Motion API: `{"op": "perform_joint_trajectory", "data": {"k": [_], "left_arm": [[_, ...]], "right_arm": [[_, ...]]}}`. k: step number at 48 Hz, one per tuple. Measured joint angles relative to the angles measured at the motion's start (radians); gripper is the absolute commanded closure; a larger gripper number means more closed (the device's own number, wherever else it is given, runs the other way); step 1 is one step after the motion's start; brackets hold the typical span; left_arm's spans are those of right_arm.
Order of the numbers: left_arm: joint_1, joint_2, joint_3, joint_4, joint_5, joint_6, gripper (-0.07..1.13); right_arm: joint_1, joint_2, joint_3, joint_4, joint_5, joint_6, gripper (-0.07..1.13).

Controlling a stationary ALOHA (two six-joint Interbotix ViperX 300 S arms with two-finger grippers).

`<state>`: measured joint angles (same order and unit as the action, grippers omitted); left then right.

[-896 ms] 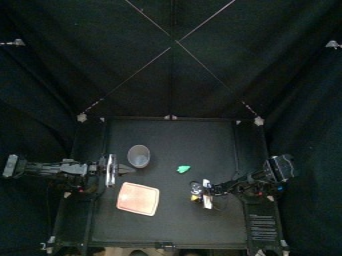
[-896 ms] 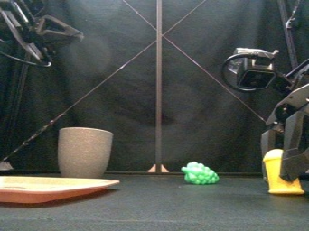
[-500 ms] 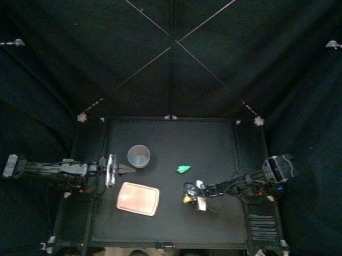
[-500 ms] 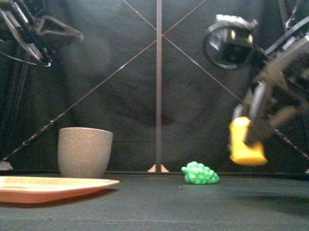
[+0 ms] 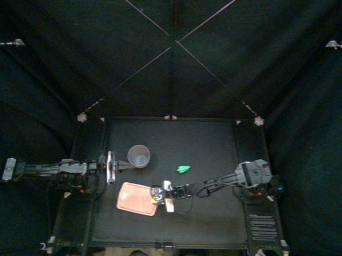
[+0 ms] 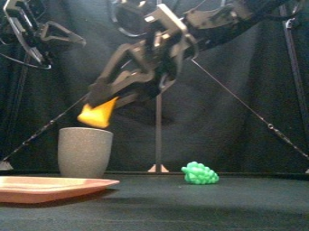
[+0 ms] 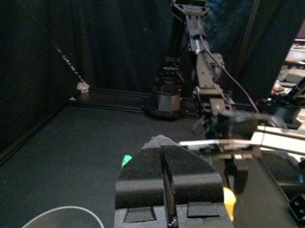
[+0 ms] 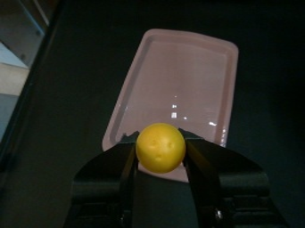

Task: Pick the yellow can then place it on the pink plate
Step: Place yellow can on the pink plate

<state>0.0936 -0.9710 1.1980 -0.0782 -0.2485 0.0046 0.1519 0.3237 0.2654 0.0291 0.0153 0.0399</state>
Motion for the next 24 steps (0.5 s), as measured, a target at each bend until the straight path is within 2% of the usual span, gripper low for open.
{"op": "perform_joint_trajectory", "data": {"k": [11, 19, 24], "left_arm": [[0.008, -0.005, 0.0, 0.002, 0.0, 0.0, 0.89], [0.009, -0.006, 0.011, 0.002, -0.002, 0.0, 0.89], [0.009, -0.008, 0.015, 0.002, -0.002, 0.0, 0.89]], "right_arm": [[-0.005, 0.192, -0.241, -0.018, 0.1, -0.002, 0.44], [-0.011, 0.252, -0.327, -0.034, 0.112, -0.005, 0.43], [-0.021, 0.279, -0.359, -0.04, 0.118, -0.003, 0.37]]}}
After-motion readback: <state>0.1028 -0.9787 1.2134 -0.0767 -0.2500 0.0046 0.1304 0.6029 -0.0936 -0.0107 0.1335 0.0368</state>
